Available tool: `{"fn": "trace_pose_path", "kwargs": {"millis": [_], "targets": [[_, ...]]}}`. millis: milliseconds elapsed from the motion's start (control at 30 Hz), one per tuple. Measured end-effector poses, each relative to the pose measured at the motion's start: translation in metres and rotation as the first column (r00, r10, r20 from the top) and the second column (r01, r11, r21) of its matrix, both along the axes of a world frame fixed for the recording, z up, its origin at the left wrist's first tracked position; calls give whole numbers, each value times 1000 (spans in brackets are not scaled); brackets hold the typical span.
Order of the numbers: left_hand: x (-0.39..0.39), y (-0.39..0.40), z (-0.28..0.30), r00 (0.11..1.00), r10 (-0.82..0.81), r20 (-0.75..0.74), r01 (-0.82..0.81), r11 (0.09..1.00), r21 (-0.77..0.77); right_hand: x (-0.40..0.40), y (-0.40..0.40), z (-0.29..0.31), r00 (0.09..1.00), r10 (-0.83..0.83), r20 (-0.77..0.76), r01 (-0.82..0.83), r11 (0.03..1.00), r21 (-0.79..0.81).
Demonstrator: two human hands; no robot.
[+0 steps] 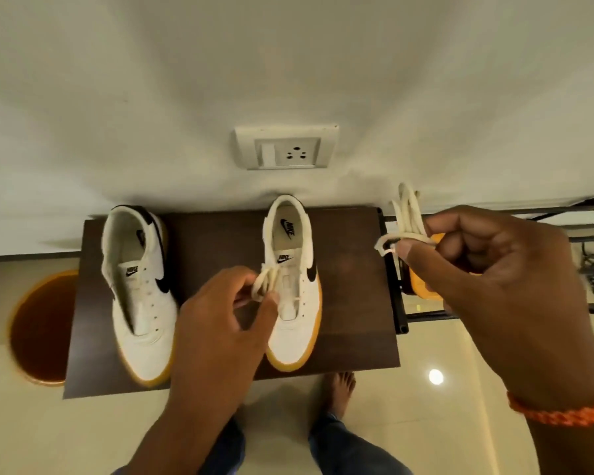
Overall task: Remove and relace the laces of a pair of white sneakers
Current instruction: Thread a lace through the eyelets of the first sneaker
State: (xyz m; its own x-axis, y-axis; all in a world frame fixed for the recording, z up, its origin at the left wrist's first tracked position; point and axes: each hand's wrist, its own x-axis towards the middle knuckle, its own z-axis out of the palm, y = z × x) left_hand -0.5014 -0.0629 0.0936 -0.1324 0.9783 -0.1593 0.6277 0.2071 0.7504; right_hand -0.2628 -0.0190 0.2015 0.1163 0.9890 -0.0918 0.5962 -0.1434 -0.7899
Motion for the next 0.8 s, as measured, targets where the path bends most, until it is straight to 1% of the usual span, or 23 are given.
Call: {"fn": "trace_pose_path", "kwargs": {"millis": [133,200,300,400,500,633,733,800], "targets": [[-36,-12,7,991,137,11,-137,989,54,-24,-7,17,995,95,-31,-95,995,6],[-48,-17,6,978,208,11,-208,976,62,-33,-9,20,993,100,-66,-100,995,4],[-58,-22,-7,957,291,6,-291,956,43,-49,-12,17,991,109,-81,-108,994,11],[-62,-25,-30,951,310,3,-310,951,-8,-67,-13,4,991,131,-28,-131,991,19],[-58,-23,-59,952,306,13,-305,951,-48,-79,-13,-21,993,110,33,-111,993,33],[-53,-19,-100,942,336,9,-334,940,-69,-94,-14,-77,991,68,113,-74,996,50],[-45,-19,-121,941,339,18,-337,938,-84,-104,-19,-136,986,41,160,-39,999,-17],[-41,-19,-134,939,344,27,-340,936,-95,-111,-21,-170,993,38,114,-28,995,-92]]}}
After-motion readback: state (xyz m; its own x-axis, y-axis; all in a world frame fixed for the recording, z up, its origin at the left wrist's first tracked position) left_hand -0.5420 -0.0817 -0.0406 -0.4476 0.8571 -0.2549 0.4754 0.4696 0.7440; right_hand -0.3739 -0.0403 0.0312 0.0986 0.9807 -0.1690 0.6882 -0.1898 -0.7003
